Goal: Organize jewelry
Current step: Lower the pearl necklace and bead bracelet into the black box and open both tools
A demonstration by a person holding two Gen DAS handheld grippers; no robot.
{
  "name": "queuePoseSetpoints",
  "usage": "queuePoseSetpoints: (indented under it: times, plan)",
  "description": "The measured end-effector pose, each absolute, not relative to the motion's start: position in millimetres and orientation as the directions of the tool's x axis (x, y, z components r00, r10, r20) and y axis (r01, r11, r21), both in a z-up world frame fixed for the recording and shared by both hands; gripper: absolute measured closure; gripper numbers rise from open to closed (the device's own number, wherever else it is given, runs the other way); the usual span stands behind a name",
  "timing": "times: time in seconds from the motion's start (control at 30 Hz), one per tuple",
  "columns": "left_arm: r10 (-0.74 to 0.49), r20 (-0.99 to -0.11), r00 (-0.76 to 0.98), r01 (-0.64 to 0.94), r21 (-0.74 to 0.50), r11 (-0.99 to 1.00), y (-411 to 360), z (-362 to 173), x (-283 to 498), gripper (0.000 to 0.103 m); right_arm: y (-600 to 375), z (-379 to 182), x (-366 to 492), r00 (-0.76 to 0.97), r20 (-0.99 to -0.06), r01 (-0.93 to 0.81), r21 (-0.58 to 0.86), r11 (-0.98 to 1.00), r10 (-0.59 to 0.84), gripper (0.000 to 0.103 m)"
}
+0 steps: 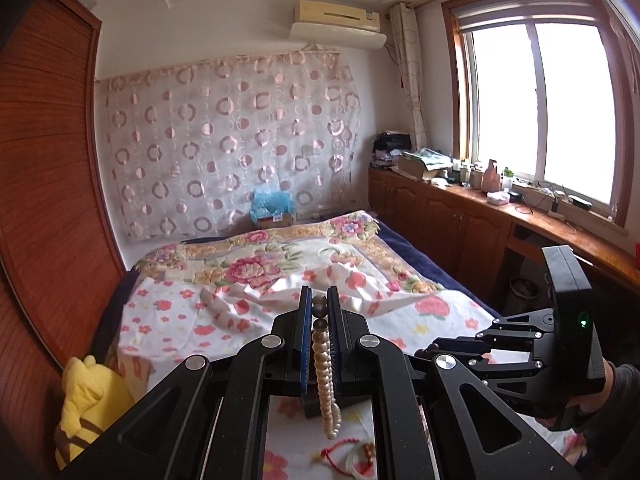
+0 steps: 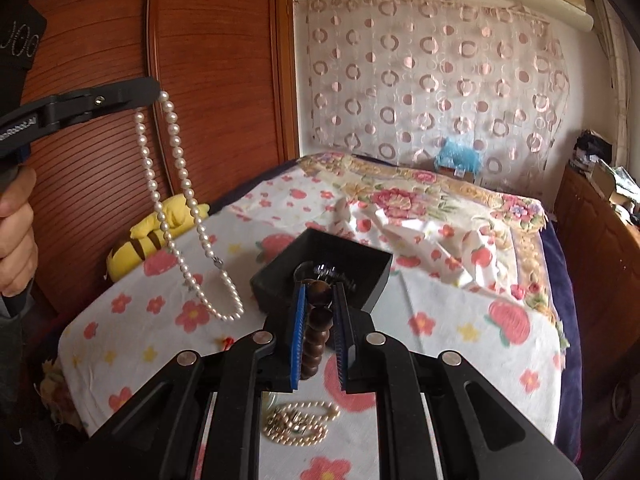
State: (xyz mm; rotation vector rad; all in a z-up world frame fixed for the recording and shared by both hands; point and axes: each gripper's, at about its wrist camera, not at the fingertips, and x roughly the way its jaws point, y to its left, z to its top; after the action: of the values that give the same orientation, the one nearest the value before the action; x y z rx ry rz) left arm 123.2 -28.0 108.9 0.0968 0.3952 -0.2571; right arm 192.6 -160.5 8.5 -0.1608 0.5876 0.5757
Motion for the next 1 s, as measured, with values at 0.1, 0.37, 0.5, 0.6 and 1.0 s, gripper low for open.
queuePoseSetpoints:
  times: [0.1,0.37,0.5,0.6,1.0]
  plan:
    - [-0.233,-0.388,0.892,0.269,0.041,0.962,-32.9,112.3,137.9,0.096,-161.6,14.4,201.8,0.685,-0.550,-0.559,0.021,0.829,0.477,0.088]
    - [-0.245,-0.383,0.890,0.280,0.036,0.959,-41.6,119.0,171.7,0.096,-156.7,21.4,229.4,0.686,-0.536,-0.569,0.026,0.822,0.492,0.088]
    - [-0.240,-0.405,0.882,0.278,0.036,0.960,-43.7,108.8,189.1,0.096,-154.8,18.0,245.5,0.681,-0.534,-0.573,0.036,0.819,0.500,0.088]
    - [-0.236,-0.441,0.866,0.277,0.029,0.961,-43.4,91.7,202.5,0.096,-151.2,11.1,258.4,0.673,-0.542,-0.574,0.045,0.817,0.503,0.088]
    - [-0.227,-0.554,0.801,0.272,0.000,0.962,-38.9,31.4,235.3,0.096,-134.7,-16.1,287.6,0.631,-0.586,-0.585,0.070,0.808,0.508,0.088]
